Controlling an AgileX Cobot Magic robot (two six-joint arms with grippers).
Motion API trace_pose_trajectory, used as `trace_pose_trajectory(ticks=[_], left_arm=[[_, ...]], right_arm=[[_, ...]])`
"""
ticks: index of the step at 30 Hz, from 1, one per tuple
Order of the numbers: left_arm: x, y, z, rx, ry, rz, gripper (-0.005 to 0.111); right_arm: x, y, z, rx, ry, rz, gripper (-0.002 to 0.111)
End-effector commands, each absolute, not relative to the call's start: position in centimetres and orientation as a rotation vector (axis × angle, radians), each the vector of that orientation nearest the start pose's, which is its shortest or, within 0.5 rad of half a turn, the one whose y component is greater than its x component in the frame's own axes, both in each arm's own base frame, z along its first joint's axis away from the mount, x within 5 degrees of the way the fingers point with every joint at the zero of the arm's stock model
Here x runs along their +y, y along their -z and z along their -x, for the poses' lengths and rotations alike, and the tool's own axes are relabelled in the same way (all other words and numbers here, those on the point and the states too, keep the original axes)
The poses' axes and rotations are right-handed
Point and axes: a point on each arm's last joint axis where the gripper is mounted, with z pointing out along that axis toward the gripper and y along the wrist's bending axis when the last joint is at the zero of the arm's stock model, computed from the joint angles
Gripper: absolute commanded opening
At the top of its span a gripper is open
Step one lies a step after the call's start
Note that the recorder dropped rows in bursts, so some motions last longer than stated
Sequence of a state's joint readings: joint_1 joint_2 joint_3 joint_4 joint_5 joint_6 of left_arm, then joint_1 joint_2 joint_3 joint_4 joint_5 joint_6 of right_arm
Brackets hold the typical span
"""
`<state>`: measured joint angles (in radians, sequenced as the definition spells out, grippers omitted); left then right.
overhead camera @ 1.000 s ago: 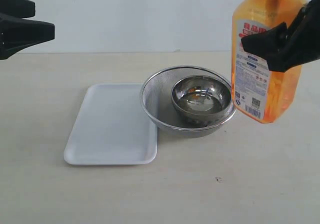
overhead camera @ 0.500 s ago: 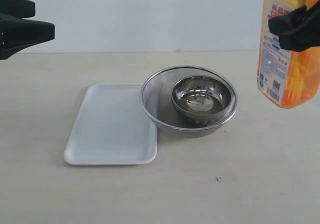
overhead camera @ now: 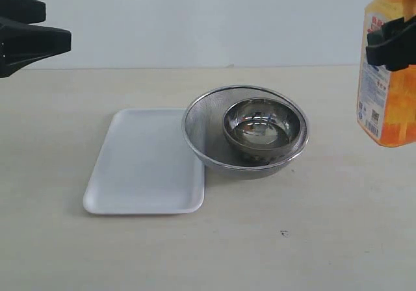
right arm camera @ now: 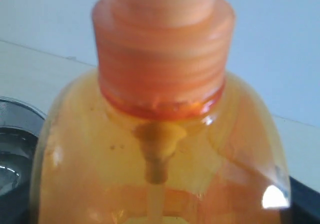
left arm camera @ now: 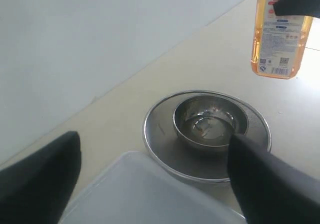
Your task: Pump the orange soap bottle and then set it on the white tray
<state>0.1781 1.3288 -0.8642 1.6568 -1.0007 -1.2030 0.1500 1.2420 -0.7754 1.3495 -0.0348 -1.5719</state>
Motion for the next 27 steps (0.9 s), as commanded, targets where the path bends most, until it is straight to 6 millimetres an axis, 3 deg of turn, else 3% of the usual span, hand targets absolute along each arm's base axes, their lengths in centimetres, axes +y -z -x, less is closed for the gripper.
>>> trace_pose_trajectory(ticks=[1, 10, 18, 27], left_arm=[[-2.9, -31.1, -26.3, 1.662, 0.541, -0.864, 0.074], [-2.9, -31.1, -26.2, 1.661, 0.542, -0.865, 0.074], [-2.9, -31.1, -26.2, 1.661, 0.542, -0.865, 0.074], [-2.9, -31.1, -26.2, 1.661, 0.543, -0.866, 0.074]], right_arm=[[3.7, -30.9, -28.2, 1.877, 0.132, 0.343, 0.0], [4.4, -30.5, -30.9, 1.865, 0.259, 0.443, 0.0], [8.8, -30.4, -30.7, 1.734, 0.471, 0.601, 0.0], [9.9, -28.7, -31.5, 1.775, 0.437, 0.559, 0.0]])
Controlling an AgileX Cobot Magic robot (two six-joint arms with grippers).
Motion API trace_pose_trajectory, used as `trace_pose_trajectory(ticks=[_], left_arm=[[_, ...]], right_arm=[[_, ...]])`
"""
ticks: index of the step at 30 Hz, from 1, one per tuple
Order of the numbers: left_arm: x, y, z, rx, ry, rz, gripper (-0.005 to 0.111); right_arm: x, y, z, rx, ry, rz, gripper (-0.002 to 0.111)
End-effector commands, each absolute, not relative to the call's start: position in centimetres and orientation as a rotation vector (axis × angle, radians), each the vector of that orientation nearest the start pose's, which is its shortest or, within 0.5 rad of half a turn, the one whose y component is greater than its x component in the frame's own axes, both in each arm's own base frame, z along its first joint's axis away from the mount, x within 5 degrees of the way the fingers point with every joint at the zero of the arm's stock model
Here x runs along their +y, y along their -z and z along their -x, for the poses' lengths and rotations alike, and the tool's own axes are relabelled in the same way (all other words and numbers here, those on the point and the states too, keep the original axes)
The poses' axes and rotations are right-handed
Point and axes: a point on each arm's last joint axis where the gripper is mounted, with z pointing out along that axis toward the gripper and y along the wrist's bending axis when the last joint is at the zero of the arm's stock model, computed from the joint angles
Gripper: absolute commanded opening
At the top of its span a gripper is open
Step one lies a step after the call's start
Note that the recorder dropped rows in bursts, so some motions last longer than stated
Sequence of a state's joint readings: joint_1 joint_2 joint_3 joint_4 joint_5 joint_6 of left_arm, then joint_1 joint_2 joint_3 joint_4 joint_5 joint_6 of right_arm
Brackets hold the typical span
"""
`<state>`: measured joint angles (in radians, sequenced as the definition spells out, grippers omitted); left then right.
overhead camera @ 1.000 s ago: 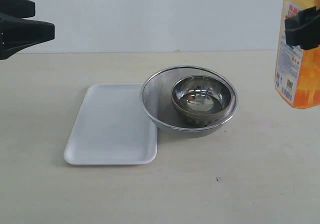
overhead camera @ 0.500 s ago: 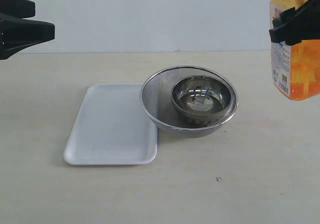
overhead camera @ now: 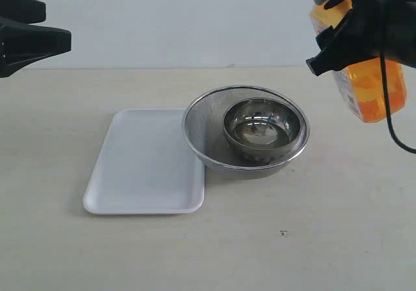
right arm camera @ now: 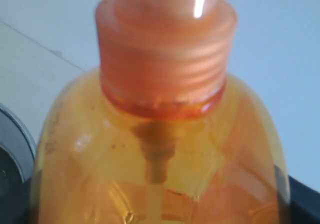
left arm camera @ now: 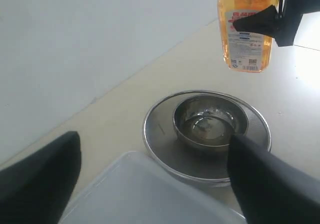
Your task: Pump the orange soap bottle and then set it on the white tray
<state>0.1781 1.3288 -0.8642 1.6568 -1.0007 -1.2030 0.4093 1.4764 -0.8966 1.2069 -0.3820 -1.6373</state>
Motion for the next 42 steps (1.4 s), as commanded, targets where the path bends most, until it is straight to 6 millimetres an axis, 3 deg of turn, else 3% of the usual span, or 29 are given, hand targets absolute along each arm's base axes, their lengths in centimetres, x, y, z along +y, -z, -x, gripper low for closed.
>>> trace_pose_trajectory(ticks=[1, 8, 30, 42], left_arm=[[-2.9, -31.1, -26.2, 1.661, 0.543, -0.866, 0.074], [-2.9, -31.1, -26.2, 1.661, 0.543, -0.866, 0.074], [-2.9, -31.1, -26.2, 1.661, 0.543, -0.866, 0.074], [-2.9, -31.1, -26.2, 1.661, 0.543, -0.866, 0.074]], right_arm=[[9.9, -28.4, -31.6, 1.78, 0.434, 0.559, 0.0], [10.5, -26.4, -32.7, 1.795, 0.451, 0.562, 0.0], [11.1, -23.0, -34.1, 1.868, 0.322, 0.402, 0.0], [11.0, -23.1, -34.2, 1.858, 0.325, 0.356, 0.0]])
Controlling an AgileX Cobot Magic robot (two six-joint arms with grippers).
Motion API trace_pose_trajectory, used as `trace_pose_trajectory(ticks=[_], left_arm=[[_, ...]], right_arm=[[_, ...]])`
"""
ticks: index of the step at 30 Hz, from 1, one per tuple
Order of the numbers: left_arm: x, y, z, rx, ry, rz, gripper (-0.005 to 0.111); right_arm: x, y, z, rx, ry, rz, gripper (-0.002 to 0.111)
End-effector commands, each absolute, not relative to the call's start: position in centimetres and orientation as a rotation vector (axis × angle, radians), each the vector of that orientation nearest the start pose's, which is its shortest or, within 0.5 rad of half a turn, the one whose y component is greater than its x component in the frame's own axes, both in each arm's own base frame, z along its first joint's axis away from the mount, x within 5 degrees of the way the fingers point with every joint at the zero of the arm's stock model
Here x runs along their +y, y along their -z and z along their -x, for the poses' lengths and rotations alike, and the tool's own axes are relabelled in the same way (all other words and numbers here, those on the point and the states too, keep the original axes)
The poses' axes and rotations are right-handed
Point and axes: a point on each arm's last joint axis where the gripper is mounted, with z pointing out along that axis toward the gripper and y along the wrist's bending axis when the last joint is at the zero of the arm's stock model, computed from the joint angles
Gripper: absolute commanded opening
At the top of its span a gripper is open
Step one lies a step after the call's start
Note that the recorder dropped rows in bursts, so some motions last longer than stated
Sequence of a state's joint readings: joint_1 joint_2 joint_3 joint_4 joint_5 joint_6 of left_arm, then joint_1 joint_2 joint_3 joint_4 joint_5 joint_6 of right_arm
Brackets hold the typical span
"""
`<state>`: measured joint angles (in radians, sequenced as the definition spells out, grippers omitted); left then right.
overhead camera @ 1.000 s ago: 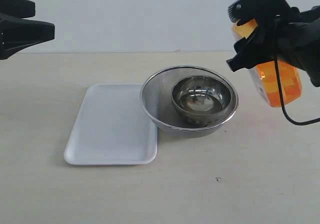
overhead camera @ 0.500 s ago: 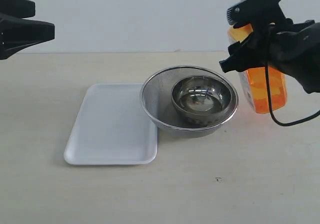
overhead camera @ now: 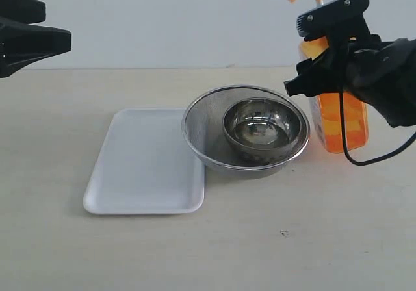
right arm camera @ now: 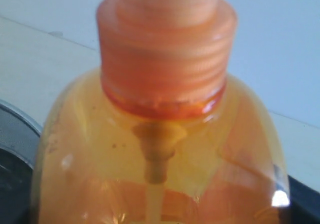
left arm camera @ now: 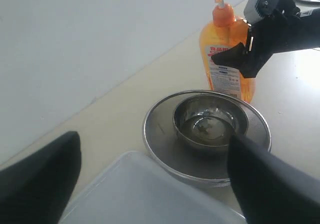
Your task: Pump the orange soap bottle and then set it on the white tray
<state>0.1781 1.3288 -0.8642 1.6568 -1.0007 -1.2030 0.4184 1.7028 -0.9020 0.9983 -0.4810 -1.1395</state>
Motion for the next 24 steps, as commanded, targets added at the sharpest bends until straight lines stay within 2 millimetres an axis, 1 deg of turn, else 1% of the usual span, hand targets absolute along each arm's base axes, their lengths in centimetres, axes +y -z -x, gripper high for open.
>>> trace_pose_trajectory(ticks=[1, 7, 24], left_arm=[[-2.93, -31.09, -26.24, 1.661, 0.543, -0.866, 0.074], [-2.92, -31.09, -26.25, 1.661, 0.541, -0.865, 0.074], [-2.93, -31.09, -26.24, 1.66, 0.544, -0.866, 0.074]], right_arm=[[10.97, -23.06, -34.24, 1.858, 0.328, 0.36, 0.0], [11.27, -22.76, -34.15, 1.875, 0.336, 0.452, 0.0], [11.26, -22.77, -34.15, 1.874, 0.338, 0.451, 0.0]])
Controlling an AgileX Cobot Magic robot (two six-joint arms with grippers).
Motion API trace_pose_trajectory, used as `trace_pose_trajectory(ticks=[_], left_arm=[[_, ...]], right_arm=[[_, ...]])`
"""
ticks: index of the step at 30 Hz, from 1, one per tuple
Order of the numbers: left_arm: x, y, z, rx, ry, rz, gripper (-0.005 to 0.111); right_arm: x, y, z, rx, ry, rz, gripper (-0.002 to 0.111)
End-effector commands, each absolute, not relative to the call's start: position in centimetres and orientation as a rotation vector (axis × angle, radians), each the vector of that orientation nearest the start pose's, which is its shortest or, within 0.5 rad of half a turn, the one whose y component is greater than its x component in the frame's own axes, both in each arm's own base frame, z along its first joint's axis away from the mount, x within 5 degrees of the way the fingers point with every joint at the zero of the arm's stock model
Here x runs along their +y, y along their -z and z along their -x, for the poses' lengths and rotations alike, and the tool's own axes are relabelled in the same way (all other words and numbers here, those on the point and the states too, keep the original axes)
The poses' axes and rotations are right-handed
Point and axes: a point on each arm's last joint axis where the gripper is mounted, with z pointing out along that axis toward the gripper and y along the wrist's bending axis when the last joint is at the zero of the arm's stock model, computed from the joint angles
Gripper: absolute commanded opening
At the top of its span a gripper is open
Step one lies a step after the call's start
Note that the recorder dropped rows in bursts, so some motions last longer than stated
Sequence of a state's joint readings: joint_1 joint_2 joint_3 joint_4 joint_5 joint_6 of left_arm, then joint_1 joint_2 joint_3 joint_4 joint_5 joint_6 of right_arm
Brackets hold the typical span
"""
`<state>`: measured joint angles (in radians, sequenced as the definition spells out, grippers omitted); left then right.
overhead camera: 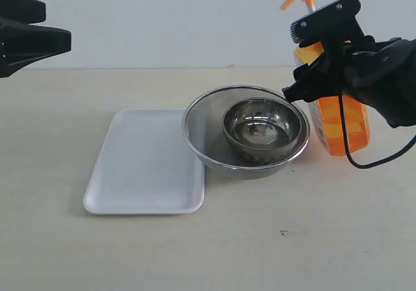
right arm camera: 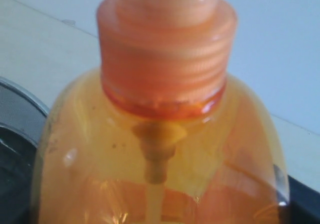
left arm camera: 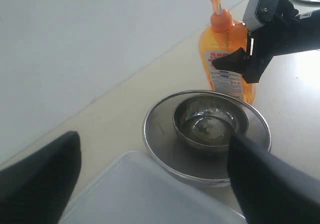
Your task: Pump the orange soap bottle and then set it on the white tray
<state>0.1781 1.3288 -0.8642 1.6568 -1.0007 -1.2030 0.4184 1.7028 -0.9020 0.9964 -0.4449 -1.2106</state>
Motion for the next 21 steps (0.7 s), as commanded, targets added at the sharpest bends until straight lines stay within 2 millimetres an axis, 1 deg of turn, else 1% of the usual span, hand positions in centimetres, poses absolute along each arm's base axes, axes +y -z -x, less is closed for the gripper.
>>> trace_pose_trajectory(ticks=[1, 6, 8, 11, 12, 16, 21], left_arm=[[-2.9, -31.1, -26.2, 1.66, 0.544, -0.866, 0.074], [-2.9, -31.1, -26.2, 1.66, 0.544, -0.866, 0.074], [-2.9, -31.1, -26.2, 1.66, 0.544, -0.866, 0.074], [-2.9, -31.1, -26.2, 1.66, 0.544, -0.866, 0.074], [-3.0, -31.1, -26.2, 1.655, 0.554, -0.872, 0.074], [-3.2, -31.2, -25.9, 1.639, 0.587, -0.89, 0.074], [-3.2, -31.4, -26.0, 1.627, 0.597, -0.864, 0.074]], right_arm=[[11.3, -22.8, -34.2, 1.874, 0.338, 0.451, 0.0], [11.3, -22.8, -34.2, 1.874, 0.338, 0.451, 0.0], [11.3, -22.4, -34.2, 1.881, 0.341, 0.454, 0.0], [11.5, -20.9, -34.6, 1.918, 0.345, 0.466, 0.0], [11.5, -20.8, -34.6, 1.923, 0.341, 0.46, 0.0], [11.5, -20.8, -34.7, 1.919, 0.338, 0.452, 0.0], [11.5, -20.8, -34.7, 1.916, 0.331, 0.448, 0.0]])
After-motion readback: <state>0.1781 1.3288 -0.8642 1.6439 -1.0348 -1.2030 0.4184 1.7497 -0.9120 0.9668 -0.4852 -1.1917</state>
